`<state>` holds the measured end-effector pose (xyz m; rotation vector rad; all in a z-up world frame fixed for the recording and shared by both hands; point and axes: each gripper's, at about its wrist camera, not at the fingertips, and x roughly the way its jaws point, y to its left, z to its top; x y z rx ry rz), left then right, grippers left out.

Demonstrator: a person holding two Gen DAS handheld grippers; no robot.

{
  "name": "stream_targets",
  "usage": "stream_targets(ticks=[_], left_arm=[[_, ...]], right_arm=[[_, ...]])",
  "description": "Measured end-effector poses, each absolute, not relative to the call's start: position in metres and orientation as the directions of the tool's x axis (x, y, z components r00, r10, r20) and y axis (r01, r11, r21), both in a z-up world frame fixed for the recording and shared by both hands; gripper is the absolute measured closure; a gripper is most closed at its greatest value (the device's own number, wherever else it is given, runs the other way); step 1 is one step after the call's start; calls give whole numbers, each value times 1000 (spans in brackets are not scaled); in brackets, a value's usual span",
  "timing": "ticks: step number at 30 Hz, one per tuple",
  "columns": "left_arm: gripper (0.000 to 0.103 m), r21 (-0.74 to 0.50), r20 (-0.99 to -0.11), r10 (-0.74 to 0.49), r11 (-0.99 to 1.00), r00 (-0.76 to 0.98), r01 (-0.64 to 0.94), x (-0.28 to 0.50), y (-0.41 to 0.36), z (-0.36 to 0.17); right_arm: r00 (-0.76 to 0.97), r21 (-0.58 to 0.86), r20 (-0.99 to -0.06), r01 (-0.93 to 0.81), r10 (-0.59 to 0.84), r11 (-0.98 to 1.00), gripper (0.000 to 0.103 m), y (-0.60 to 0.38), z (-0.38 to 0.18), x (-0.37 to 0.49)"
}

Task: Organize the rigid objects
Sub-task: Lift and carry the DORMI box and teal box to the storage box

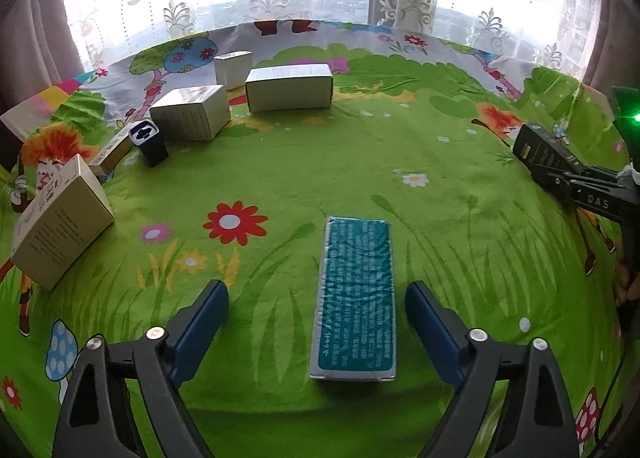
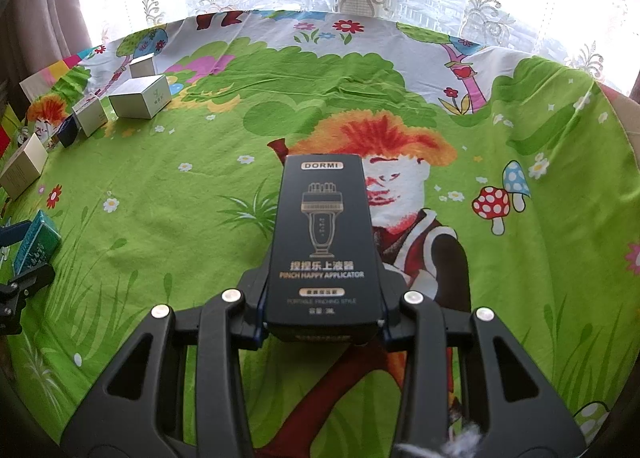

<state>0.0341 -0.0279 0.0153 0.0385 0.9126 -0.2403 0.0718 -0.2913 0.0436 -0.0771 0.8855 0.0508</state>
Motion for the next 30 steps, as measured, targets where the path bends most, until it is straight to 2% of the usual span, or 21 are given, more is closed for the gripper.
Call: stream_targets(ticks=[1, 3, 5, 6, 8, 13, 16, 22, 26, 30], left_arm=[[22, -68, -780, -198, 970, 593, 234, 32, -29, 16], [50, -60, -765, -206, 966, 610, 252, 27, -31, 19], [66, -46, -758, -206, 963, 619, 265, 22, -34, 21], [68, -38, -756, -205, 962, 622, 271, 20, -35, 21], [68, -35, -756, -204, 962, 622, 273, 19, -35, 22], [69, -50, -756, -215, 961, 618, 274, 20, -34, 22], [68, -25, -756, -197, 962, 625, 273, 20, -37, 22], [69, 60, -752, -119, 967, 648, 248, 9, -51, 24], [69, -106, -769, -223, 969, 600, 224, -3, -41, 25], [69, -194, -771, -295, 953, 564, 232, -22, -46, 38]], right_arm=[[632, -52, -775, -74, 7, 996, 60, -290, 44, 72], [631, -38, -776, -56, 5, 998, 60, -289, 44, 68], [622, -39, -783, -20, -18, 999, 60, -282, 45, 55], [617, -24, -787, -12, -11, 1000, 60, -276, 45, 44], [624, -4, -781, -18, 8, 1000, 60, -258, 45, 11], [647, -89, -762, -75, -20, 993, 61, -217, 43, -44], [668, -163, -741, -80, -69, 983, 61, -206, 42, -50], [656, -114, -754, -83, -32, 990, 61, -213, 42, -41], [641, -49, -767, -49, -6, 998, 60, -218, 44, -46], [644, 31, -764, -13, 32, 999, 61, -225, 54, -59]])
